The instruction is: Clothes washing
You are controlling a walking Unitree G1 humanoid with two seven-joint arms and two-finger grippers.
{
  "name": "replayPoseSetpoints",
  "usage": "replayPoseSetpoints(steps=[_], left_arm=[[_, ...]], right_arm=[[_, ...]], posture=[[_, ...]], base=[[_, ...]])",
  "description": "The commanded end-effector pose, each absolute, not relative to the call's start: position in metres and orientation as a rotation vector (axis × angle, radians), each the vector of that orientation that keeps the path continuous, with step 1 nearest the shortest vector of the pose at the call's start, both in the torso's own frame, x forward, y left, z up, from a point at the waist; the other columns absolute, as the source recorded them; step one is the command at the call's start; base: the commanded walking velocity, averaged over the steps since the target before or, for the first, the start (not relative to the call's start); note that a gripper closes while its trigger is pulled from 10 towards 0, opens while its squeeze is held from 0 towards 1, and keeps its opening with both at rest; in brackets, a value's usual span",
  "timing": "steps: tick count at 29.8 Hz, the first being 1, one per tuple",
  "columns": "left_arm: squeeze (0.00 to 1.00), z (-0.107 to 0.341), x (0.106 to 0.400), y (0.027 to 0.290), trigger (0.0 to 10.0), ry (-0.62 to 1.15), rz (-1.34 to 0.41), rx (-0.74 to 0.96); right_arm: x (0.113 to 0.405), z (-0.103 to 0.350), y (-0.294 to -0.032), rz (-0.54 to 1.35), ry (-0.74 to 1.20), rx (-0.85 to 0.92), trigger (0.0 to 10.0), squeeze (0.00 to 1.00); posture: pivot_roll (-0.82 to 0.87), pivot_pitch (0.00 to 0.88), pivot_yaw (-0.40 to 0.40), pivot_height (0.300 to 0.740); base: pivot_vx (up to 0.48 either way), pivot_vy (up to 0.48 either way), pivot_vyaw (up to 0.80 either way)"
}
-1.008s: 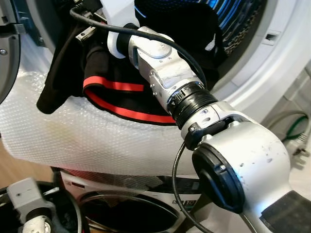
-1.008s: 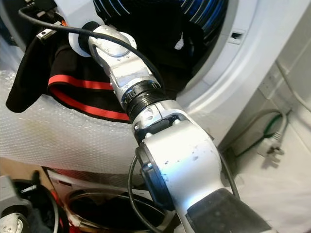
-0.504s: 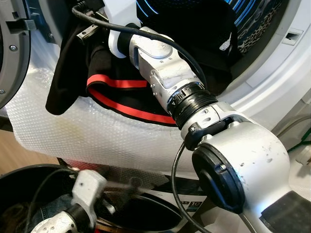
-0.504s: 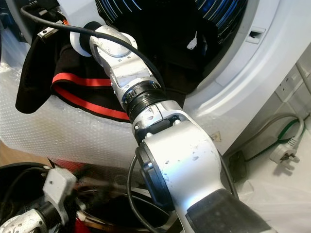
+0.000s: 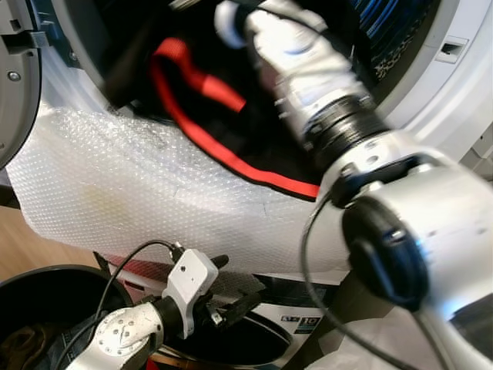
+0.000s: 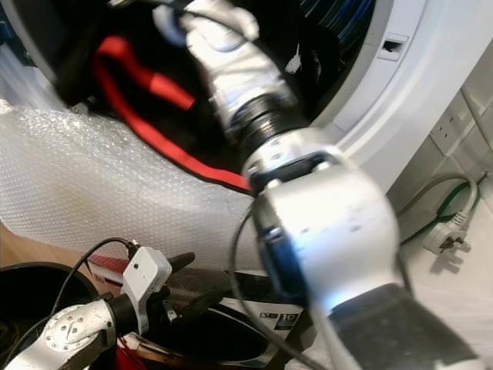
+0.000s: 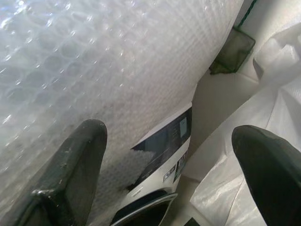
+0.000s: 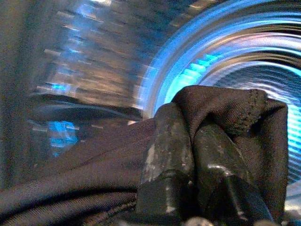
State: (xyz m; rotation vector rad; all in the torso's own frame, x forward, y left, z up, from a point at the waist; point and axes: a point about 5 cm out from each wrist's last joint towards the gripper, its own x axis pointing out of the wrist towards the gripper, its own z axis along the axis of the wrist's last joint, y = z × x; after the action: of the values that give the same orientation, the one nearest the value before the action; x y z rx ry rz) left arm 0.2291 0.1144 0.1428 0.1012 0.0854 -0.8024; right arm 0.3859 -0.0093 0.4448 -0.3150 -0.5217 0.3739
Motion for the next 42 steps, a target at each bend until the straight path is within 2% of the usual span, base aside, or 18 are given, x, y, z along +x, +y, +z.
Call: replayPoseSetpoints(steps=[1, 5, 13, 14, 15, 16, 21, 24, 29, 31, 33, 37, 42], left_arm=[[0.00, 0.137, 0.230, 0.112, 10.0, 0.115, -0.780, 0.097], [0.00, 0.138, 0.238, 0.110, 10.0, 0.098, -0.708, 0.069], [0.00, 0.136, 0.239, 0.104, 10.0, 0.108, -0.717, 0.063], [0.00, 0.137, 0.240, 0.104, 10.0, 0.106, -0.718, 0.062], [0.00, 0.137, 0.240, 0.103, 10.0, 0.104, -0.718, 0.061], [0.00, 0.140, 0.241, 0.102, 10.0, 0.097, -0.727, 0.048], [0.00, 0.146, 0.237, 0.097, 10.0, 0.085, -0.779, 0.022], [0.00, 0.158, 0.220, 0.086, 10.0, 0.070, -0.984, 0.010], [0.00, 0.177, 0.207, 0.087, 10.0, 0.056, -1.171, 0.021], [0.00, 0.196, 0.209, 0.092, 10.0, -0.014, -1.224, 0.115], [0.00, 0.240, 0.230, 0.100, 10.0, -0.208, -1.146, 0.257], [0.00, 0.269, 0.244, 0.101, 10.0, -0.354, -1.053, 0.337], [0.00, 0.294, 0.251, 0.098, 10.0, -0.500, -1.025, 0.323]], right_arm=[[0.386, 0.457, -0.022, 0.280, -0.537, -0.326, 0.0, 0.00], [0.389, 0.466, -0.048, 0.105, -0.546, -0.321, 0.0, 0.00], [0.405, 0.427, -0.054, 0.067, -0.422, -0.440, 0.0, 0.00], [0.407, 0.422, -0.054, 0.068, -0.408, -0.455, 2.9, 0.00], [0.408, 0.419, -0.054, 0.070, -0.399, -0.464, 2.9, 0.00], [0.411, 0.409, -0.054, 0.081, -0.367, -0.471, 10.0, 0.00], [0.414, 0.394, -0.053, 0.111, -0.321, -0.467, 10.0, 0.00], [0.415, 0.389, -0.053, 0.125, -0.310, -0.449, 10.0, 0.00], [0.415, 0.389, -0.051, 0.140, -0.312, -0.440, 10.0, 0.00], [0.414, 0.391, -0.051, 0.147, -0.319, -0.402, 10.0, 0.00], [0.411, 0.401, -0.048, 0.196, -0.360, -0.295, 10.0, 0.00], [0.405, 0.419, -0.046, 0.235, -0.445, -0.175, 10.0, 0.00], [0.403, 0.427, -0.049, 0.233, -0.471, -0.153, 10.0, 0.00]], posture=[[0.23, 0.000, -0.127, 0.740], [0.22, 0.000, -0.128, 0.740], [0.19, 0.000, -0.109, 0.740], [0.19, 0.000, -0.104, 0.740], [0.19, 0.000, -0.104, 0.740], [0.19, 0.000, -0.096, 0.740], [0.19, 0.000, -0.088, 0.740], [0.19, 0.000, -0.085, 0.740], [0.19, 0.000, -0.081, 0.740], [0.19, 0.000, -0.083, 0.740], [0.19, 0.000, -0.080, 0.740], [0.18, 0.000, -0.076, 0.740], [0.17, 0.000, -0.074, 0.740]], base=[[0.000, 0.000, 0.00], [0.000, 0.000, 0.00], [0.000, 0.000, 0.00], [0.000, 0.000, 0.00], [0.000, 0.000, 0.00], [0.000, 0.000, 0.00], [0.000, 0.000, 0.00], [0.000, 0.000, 0.00], [0.000, 0.000, 0.00], [0.000, 0.000, 0.00], [0.000, 0.000, 0.00], [0.000, 0.000, 0.00], [0.000, 0.000, 0.00]])
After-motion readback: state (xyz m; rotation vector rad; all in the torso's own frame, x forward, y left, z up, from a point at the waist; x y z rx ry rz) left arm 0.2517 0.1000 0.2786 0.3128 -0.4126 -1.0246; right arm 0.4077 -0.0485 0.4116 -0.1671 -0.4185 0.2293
